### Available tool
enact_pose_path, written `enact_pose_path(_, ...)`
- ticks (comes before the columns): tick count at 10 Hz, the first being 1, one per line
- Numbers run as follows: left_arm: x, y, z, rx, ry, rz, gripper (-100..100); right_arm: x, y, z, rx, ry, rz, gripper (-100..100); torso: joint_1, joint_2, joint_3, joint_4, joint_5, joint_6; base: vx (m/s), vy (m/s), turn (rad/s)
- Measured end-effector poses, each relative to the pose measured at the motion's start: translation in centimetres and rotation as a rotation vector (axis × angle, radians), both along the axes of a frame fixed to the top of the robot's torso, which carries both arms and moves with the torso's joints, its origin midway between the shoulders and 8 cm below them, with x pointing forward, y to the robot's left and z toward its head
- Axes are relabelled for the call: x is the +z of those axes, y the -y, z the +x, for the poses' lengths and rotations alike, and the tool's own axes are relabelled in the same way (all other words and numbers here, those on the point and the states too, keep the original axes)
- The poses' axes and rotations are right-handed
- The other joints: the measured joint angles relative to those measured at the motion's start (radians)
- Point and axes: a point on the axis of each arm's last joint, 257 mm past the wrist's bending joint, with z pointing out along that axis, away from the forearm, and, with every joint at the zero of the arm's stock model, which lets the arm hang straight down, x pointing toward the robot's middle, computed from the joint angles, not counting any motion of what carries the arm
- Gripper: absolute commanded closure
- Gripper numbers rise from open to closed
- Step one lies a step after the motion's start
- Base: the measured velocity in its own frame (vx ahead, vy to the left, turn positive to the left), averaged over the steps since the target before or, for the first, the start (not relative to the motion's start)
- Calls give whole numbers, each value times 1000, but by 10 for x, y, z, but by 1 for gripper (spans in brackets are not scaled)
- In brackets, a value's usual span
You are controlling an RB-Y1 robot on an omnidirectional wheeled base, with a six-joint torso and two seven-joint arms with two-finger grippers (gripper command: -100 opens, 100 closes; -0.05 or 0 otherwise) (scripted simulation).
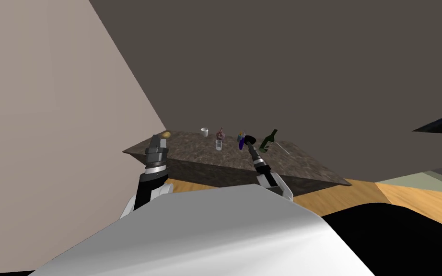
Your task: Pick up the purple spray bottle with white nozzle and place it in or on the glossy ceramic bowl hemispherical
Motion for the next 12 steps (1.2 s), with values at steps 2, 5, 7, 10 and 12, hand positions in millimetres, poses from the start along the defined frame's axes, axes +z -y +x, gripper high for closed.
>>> enact_pose_path(2,0,0,0,0,0,0,0,-24,18,6,-46,-70,-88,-100,1,0,0,0,0,0,3,97,149)
enact_pose_path(5,0,0,0,0,0,0,0,-50,51,16,-102,-149,-188,-100,-2,0,0,0,0,0,8,56,93)
enact_pose_path(7,0,0,0,0,0,0,0,-67,79,20,-152,-215,-278,-100,-1,1,0,0,0,0,-2,87,157)
enact_pose_path(10,0,0,0,0,0,0,0,-89,116,22,-217,-296,-383,-100,-1,0,0,0,0,0,17,68,85)
enact_pose_path(12,0,0,0,0,0,0,0,-99,151,27,-273,-359,-470,-100,-1,0,0,0,0,0,8,77,141)
